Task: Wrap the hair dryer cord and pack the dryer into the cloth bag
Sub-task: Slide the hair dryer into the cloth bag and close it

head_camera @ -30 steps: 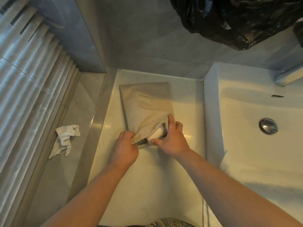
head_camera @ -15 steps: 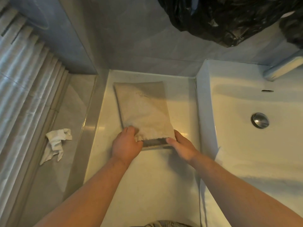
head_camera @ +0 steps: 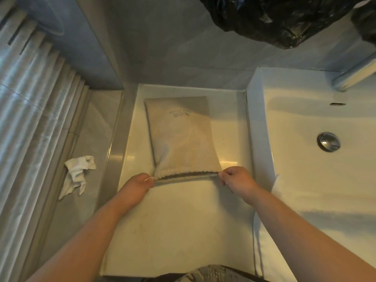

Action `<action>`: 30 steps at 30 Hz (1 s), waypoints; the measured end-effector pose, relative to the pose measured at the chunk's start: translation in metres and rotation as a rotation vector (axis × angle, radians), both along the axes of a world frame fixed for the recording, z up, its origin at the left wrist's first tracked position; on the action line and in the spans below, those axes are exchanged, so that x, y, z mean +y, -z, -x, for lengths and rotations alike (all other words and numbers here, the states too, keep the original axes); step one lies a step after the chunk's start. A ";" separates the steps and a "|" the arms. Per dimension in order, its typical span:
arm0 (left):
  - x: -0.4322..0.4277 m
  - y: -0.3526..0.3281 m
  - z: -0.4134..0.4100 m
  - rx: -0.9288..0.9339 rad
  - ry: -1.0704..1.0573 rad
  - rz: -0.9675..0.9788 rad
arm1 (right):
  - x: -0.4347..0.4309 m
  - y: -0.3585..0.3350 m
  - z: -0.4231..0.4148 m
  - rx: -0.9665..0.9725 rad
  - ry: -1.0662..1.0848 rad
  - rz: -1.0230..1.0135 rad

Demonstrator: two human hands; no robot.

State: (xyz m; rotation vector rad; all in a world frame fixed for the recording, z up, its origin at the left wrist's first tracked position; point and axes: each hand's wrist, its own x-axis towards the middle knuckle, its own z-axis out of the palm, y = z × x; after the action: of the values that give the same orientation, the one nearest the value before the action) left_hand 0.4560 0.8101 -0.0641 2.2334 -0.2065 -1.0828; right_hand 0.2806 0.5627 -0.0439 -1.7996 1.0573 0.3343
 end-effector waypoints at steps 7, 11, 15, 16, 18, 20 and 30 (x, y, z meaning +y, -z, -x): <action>0.009 0.001 0.004 -0.112 -0.309 0.034 | -0.013 -0.012 0.002 0.069 -0.192 0.226; 0.025 0.006 0.014 -0.412 -0.187 -0.145 | -0.017 -0.022 0.000 0.220 -0.264 0.441; 0.019 0.004 0.026 -0.524 0.011 -0.308 | -0.003 -0.018 -0.001 0.372 -0.295 0.537; 0.017 -0.002 0.028 -0.604 0.123 -0.301 | 0.004 -0.020 0.000 0.426 -0.326 0.552; 0.014 -0.010 0.033 -0.805 0.314 -0.293 | 0.017 -0.022 -0.001 0.483 -0.485 0.712; 0.006 -0.014 0.037 -1.005 0.374 -0.157 | 0.029 -0.020 -0.003 0.382 -0.592 0.854; -0.022 0.000 0.027 0.024 -0.194 -0.040 | 0.036 -0.004 -0.018 0.097 0.145 -0.112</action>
State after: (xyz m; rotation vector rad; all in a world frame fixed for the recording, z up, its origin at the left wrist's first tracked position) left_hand 0.4290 0.7879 -0.0640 2.2215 0.0423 -1.0159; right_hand 0.2986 0.5986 -0.0399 -1.6116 1.2062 0.3879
